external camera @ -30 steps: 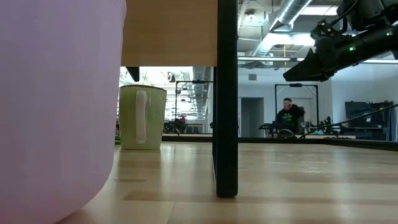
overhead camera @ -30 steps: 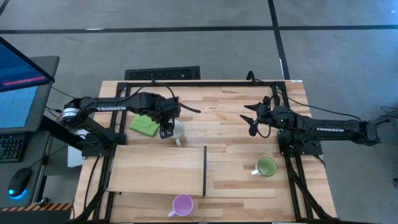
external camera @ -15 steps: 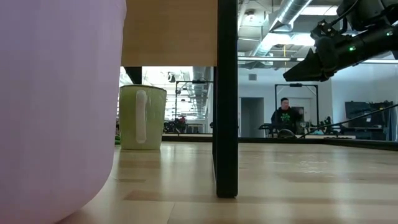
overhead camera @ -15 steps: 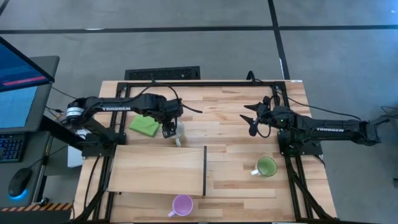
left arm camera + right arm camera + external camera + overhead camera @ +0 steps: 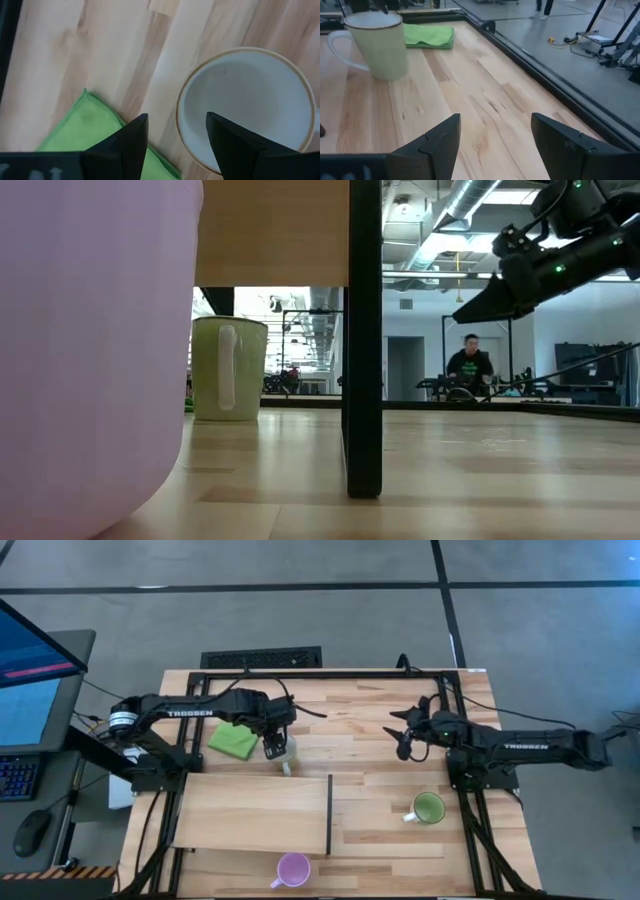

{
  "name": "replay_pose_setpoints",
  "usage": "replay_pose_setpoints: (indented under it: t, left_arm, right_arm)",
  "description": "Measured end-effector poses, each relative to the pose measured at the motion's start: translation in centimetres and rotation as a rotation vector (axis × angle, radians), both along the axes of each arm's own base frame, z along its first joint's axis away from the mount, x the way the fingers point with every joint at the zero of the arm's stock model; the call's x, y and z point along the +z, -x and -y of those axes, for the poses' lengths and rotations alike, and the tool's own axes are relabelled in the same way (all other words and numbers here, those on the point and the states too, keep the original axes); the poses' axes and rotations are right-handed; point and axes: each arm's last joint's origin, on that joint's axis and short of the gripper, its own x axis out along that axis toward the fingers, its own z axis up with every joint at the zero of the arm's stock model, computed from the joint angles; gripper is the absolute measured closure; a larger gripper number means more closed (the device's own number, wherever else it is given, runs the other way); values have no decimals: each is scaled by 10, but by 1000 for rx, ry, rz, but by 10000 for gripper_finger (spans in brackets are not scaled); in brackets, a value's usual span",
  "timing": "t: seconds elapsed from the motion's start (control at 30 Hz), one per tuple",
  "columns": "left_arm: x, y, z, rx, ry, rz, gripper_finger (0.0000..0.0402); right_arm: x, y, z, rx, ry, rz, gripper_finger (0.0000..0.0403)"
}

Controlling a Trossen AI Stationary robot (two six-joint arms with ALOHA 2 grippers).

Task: Stack small to large cups/mugs on shelf
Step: Put the light green mug on the shelf

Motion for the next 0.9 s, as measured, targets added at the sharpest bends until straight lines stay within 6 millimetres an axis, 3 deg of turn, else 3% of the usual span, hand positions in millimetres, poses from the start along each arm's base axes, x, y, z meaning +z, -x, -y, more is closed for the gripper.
replay_pose_setpoints:
  t: [0.27, 0.5, 0.9]
  left_arm:
    - [0, 0, -1, 21, -16, -1, 209]
    - [-16, 3, -9, 44, 35, 12, 209]
    - [-22, 0, -13, 7, 51, 6, 209]
  right_arm:
    - [1, -6, 1, 3, 16, 35, 137]
    - [2, -7, 1, 3, 18, 37, 137]
    - [1, -6, 1, 3, 16, 34, 137]
